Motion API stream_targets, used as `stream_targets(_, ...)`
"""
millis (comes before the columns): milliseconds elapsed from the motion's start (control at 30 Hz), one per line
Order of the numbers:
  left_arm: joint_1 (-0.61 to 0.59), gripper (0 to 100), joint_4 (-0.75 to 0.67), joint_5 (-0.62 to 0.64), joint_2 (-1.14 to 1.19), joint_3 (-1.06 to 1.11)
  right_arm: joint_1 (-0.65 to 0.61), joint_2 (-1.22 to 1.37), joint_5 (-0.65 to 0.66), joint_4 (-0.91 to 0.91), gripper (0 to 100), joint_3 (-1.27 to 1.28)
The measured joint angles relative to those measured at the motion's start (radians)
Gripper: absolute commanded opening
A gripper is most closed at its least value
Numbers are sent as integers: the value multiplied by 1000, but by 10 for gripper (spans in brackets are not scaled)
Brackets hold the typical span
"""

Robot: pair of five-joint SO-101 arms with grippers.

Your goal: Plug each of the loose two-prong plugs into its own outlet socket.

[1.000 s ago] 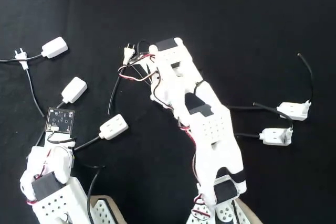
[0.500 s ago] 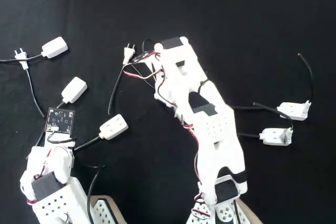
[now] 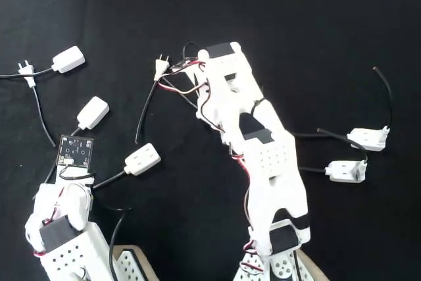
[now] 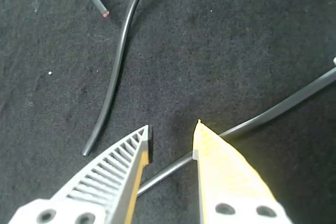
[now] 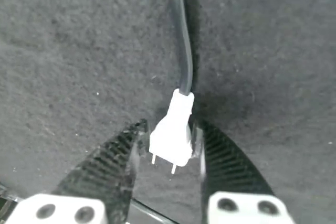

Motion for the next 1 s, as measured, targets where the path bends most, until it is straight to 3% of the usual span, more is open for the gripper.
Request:
stream_targets(200, 0, 145, 0, 0, 0, 0, 2, 11, 0, 0, 44, 0)
stream_targets(667, 0, 145, 0, 0, 0, 0, 2, 43, -25, 0, 15, -28)
stream_targets(1000, 0, 145, 0, 0, 0, 0, -204, 43, -123, 0, 15, 14)
